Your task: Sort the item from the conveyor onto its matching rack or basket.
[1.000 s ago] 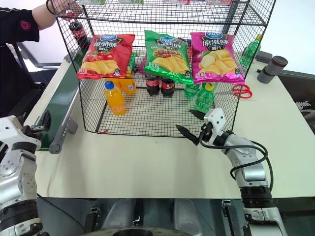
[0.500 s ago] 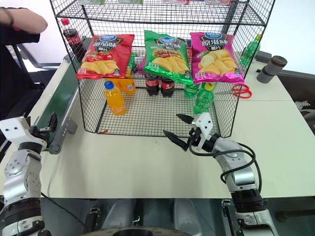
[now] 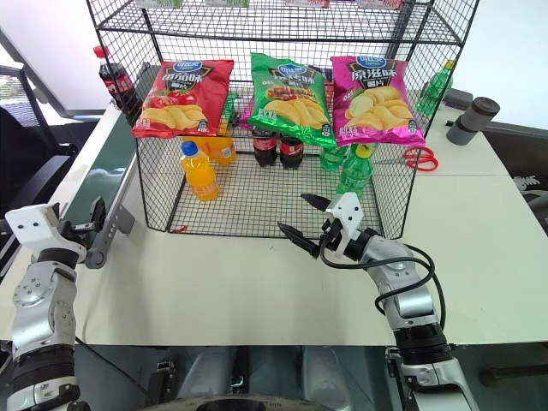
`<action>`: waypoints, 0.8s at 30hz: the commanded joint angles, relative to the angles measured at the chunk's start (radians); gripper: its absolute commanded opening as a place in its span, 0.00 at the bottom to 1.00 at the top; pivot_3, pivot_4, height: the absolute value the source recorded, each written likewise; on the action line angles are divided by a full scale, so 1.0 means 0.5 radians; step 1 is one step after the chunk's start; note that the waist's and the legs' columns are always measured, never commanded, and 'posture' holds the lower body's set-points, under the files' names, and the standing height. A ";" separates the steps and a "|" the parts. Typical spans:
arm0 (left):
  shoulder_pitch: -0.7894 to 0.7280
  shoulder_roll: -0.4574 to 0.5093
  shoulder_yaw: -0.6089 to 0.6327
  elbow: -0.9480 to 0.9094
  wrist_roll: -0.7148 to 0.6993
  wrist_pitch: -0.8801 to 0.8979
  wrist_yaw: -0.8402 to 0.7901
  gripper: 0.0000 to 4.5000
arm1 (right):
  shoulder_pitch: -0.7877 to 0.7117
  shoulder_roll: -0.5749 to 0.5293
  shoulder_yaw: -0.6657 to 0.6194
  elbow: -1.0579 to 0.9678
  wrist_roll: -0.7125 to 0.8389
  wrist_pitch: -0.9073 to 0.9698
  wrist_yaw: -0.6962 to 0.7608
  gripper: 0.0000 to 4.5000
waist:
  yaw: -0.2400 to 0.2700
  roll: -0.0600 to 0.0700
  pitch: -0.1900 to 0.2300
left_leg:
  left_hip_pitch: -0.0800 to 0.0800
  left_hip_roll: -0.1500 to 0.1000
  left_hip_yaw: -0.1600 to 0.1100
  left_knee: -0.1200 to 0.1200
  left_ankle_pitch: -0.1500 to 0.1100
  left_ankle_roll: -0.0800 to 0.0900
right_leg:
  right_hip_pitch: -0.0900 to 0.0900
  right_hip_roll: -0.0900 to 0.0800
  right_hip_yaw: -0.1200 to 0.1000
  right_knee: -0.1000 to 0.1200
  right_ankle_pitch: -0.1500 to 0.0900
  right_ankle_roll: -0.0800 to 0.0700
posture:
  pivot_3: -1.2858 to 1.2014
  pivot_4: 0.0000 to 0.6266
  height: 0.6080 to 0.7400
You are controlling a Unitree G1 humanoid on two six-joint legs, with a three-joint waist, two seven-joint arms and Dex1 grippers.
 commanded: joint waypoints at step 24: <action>0.004 0.005 -0.020 0.009 0.049 -0.078 0.046 1.00 | -0.087 0.033 0.020 -0.058 0.053 0.012 0.046 1.00 | -0.001 0.000 0.000 | 0.000 0.000 0.000 0.000 0.000 0.000 | 0.000 0.000 0.000 0.000 0.000 0.000 | 0.52 0.24 1.00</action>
